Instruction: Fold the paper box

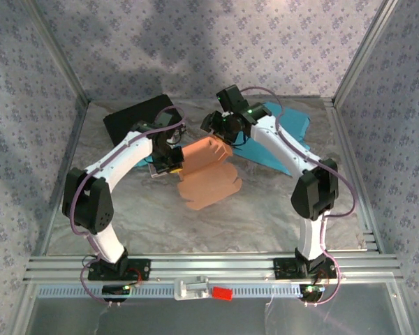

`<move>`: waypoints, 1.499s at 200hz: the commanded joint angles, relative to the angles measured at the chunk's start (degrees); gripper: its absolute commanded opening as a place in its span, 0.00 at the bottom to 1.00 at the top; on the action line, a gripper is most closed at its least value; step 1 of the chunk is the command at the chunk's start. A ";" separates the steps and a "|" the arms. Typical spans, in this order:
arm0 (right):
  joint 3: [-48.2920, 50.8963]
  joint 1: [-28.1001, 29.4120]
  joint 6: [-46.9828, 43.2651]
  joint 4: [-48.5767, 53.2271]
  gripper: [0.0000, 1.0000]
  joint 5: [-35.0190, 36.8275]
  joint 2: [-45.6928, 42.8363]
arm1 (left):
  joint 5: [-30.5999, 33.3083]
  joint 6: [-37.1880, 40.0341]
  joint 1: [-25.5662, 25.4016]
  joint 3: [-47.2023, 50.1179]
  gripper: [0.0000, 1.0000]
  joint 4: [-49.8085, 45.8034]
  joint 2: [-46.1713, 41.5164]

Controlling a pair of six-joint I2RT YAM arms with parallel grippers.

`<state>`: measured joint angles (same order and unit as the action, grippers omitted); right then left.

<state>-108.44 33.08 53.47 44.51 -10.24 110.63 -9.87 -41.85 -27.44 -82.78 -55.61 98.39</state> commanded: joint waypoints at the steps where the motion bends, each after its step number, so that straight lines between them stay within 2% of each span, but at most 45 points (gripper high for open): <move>1: -3.35 -0.30 -3.44 3.68 0.57 0.71 2.24 | -1.04 0.67 -0.29 -2.31 0.00 -1.93 -0.04; 20: -3.01 -0.30 -4.79 3.69 0.57 -0.02 3.25 | -1.05 0.65 -0.42 -2.62 0.00 -1.71 -0.04; 58: -3.73 0.24 -8.12 1.83 0.56 -6.48 3.43 | -1.29 1.33 -0.59 -2.95 0.00 -0.64 -0.01; 96: -2.19 -1.85 -13.02 1.53 0.54 -11.34 -3.85 | -3.05 6.37 -0.68 -5.54 0.00 -0.25 1.01; 125: 4.68 -8.59 -20.77 -4.80 0.52 -18.84 -15.21 | -8.71 12.97 0.02 -7.96 0.00 2.10 1.99; 153: 12.19 -17.70 -23.63 -10.84 0.51 -24.07 -24.90 | -12.41 18.51 0.53 -13.63 0.00 1.42 4.65; 180: 20.11 -25.42 -22.61 -15.28 0.44 -26.04 -29.75 | -20.50 23.32 1.86 -18.52 0.00 0.91 8.33; 203: 29.14 -30.58 -19.10 -26.15 0.37 -33.84 -32.56 | -22.43 28.09 2.08 -21.16 0.00 -0.86 9.92; 217: 31.43 -30.95 -19.82 -28.36 0.35 -37.48 -32.41 | -25.15 29.97 2.76 -22.01 0.00 -1.66 10.82; 244: 33.46 -29.99 -23.37 -27.49 0.33 -39.86 -32.85 | -29.76 31.16 3.72 -23.77 0.00 -3.51 13.41; 300: 34.38 -27.70 -29.06 -21.67 0.33 -39.35 -32.41 | -30.15 31.77 3.76 -24.09 0.00 -4.33 14.72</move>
<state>-74.04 3.90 28.40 21.08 -47.77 78.76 -37.17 -11.92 -23.90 -105.30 -58.24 112.73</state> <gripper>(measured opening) 0.330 0.066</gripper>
